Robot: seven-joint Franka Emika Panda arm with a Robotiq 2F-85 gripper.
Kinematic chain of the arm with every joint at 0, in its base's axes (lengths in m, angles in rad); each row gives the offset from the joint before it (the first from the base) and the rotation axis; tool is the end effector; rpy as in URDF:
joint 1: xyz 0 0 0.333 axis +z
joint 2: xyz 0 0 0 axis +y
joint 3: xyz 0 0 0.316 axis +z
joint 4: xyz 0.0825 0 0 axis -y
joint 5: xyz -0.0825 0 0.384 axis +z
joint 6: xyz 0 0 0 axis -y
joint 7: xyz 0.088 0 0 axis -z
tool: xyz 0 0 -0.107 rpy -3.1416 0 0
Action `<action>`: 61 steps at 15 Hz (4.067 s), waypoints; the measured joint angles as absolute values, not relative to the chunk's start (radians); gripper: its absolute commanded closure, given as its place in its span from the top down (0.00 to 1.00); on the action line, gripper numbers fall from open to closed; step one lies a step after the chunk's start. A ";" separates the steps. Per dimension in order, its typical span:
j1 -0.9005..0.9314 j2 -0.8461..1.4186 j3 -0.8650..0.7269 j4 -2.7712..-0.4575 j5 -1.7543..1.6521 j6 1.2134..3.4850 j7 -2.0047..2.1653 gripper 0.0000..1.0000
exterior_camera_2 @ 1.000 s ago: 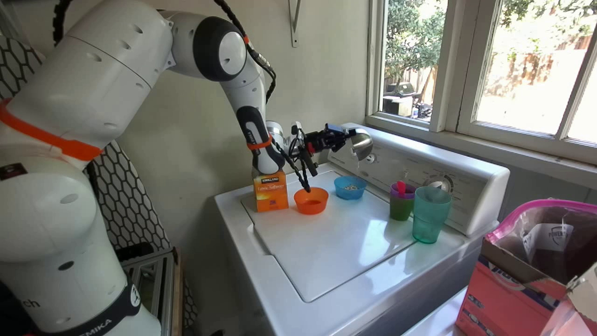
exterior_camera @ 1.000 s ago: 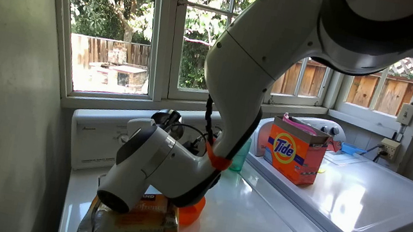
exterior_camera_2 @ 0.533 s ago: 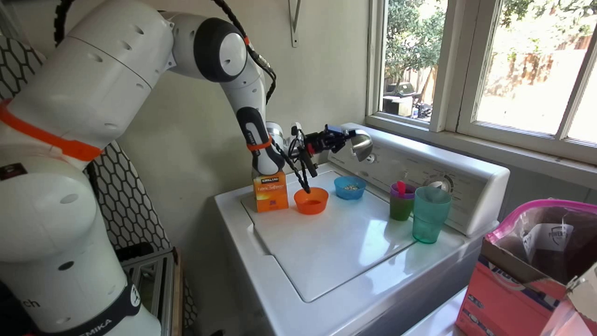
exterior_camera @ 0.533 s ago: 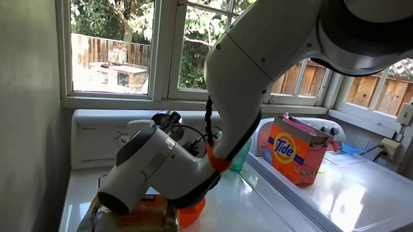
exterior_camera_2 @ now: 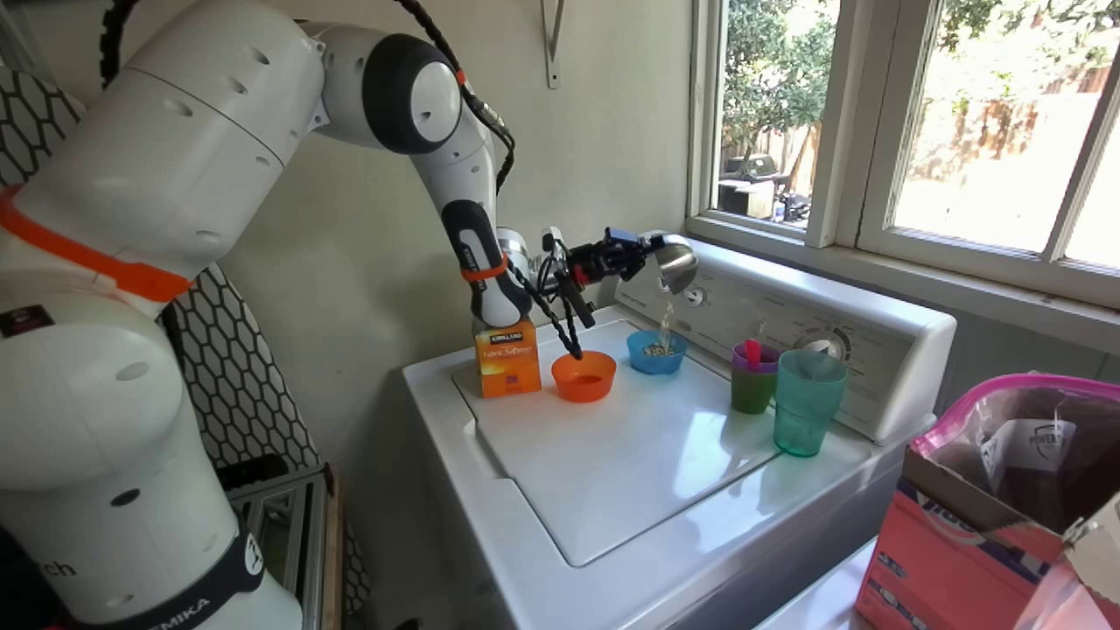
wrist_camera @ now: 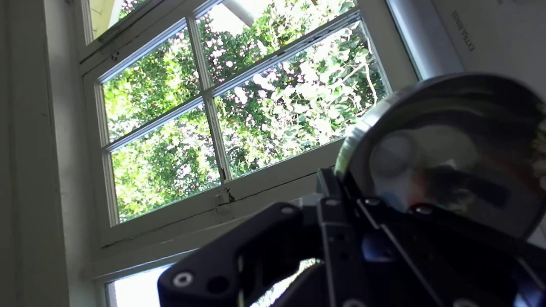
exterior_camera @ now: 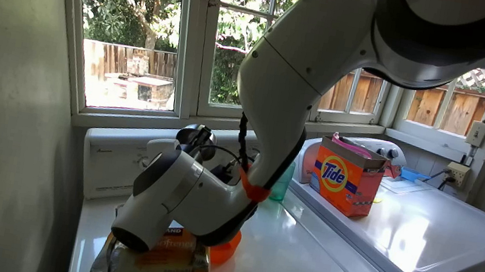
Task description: Pour the contents in the silver bowl into the blue bowl.
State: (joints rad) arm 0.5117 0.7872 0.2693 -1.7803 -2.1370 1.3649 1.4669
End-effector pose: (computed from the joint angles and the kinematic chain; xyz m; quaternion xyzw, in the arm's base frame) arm 0.5485 0.3619 0.1963 0.5722 0.1520 0.5713 0.5684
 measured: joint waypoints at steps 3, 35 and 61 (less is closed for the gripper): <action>0.511 0.787 0.269 -1.780 -2.137 1.364 1.467 0.01; 0.012 0.363 0.263 -2.003 -1.573 2.866 1.363 0.01; -0.088 0.189 0.258 -2.345 -0.546 2.607 0.746 0.01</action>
